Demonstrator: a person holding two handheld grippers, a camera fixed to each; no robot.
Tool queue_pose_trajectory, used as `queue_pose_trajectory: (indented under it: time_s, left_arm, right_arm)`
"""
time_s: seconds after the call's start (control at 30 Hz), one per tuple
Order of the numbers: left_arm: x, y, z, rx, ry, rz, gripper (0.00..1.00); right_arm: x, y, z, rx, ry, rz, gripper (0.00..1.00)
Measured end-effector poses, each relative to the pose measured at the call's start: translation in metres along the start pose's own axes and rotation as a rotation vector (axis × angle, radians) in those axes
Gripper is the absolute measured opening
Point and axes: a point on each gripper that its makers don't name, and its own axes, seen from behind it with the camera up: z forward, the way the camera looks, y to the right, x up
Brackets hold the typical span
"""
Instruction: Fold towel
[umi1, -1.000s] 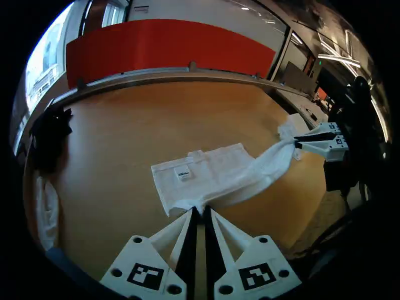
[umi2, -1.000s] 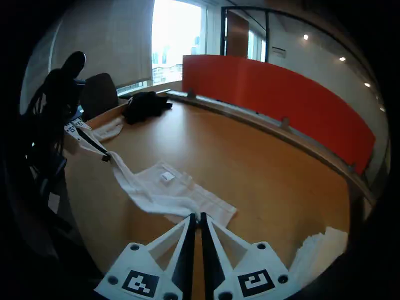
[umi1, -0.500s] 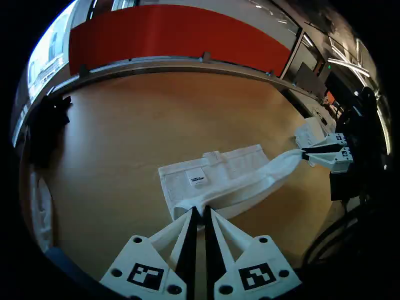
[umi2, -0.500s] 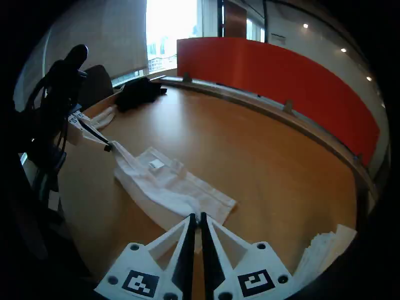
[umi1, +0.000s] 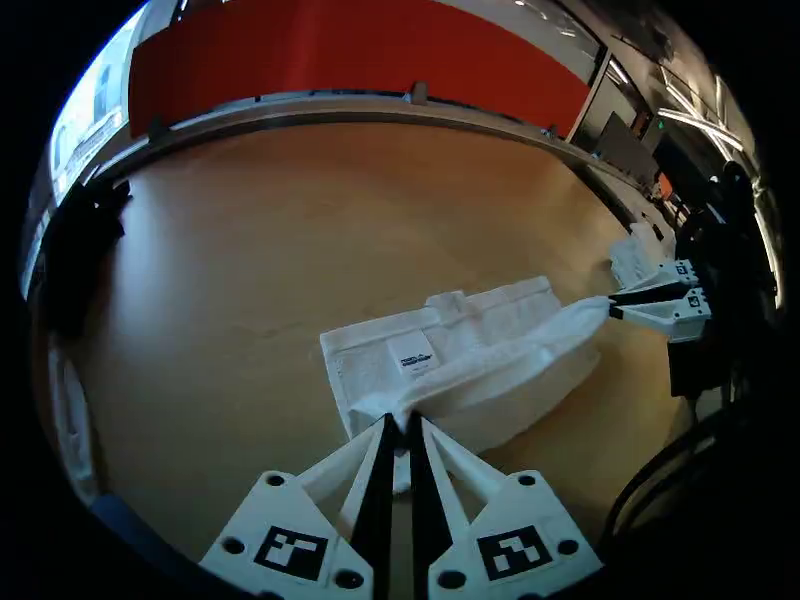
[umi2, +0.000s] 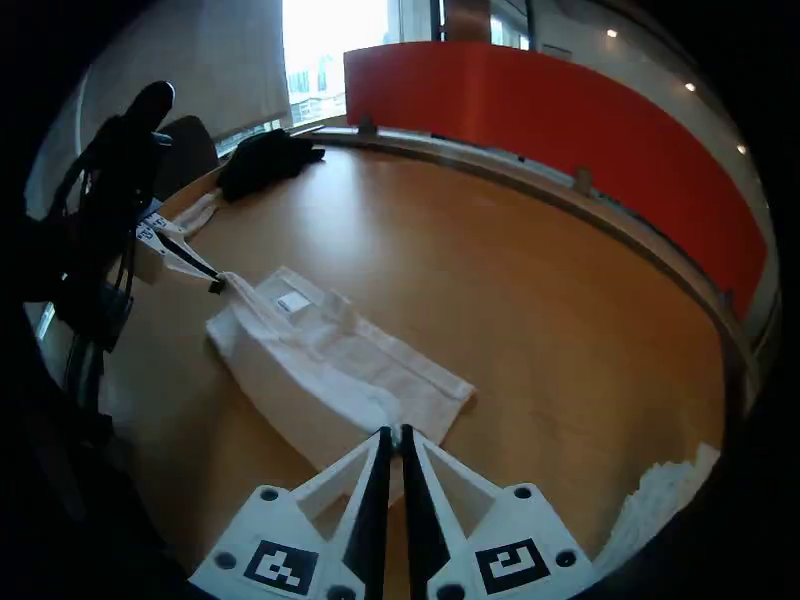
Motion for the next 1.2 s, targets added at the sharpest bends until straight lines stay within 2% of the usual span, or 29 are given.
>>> queue_pose_trajectory:
  time_s: [0.33, 0.5, 0.67, 0.8, 1.0, 1.2]
  left_arm:
    - [0.000, -0.007, 0.018, 0.010, -0.015, 0.010, 0.11]
    - [0.003, -0.013, 0.028, 0.024, -0.015, 0.012, 0.15]
    - [0.005, -0.021, 0.035, 0.052, -0.016, 0.019, 0.26]
    - [0.007, -0.026, 0.039, 0.070, -0.019, 0.028, 0.28]
    - [0.009, -0.031, 0.039, 0.085, -0.017, 0.032, 0.44]
    - [0.011, -0.037, 0.041, 0.102, -0.020, 0.037, 0.47]
  right_arm:
    - [-0.005, 0.009, 0.017, -0.003, -0.017, 0.020, 0.08]
    - [-0.008, 0.014, 0.026, -0.015, -0.027, 0.029, 0.11]
    - [-0.010, 0.022, 0.035, -0.036, -0.040, 0.036, 0.21]
    - [-0.014, 0.026, 0.039, -0.045, -0.060, 0.034, 0.34]
    - [-0.016, 0.031, 0.042, -0.061, -0.066, 0.031, 0.47]
    - [-0.016, 0.037, 0.044, -0.076, -0.067, 0.030, 0.60]
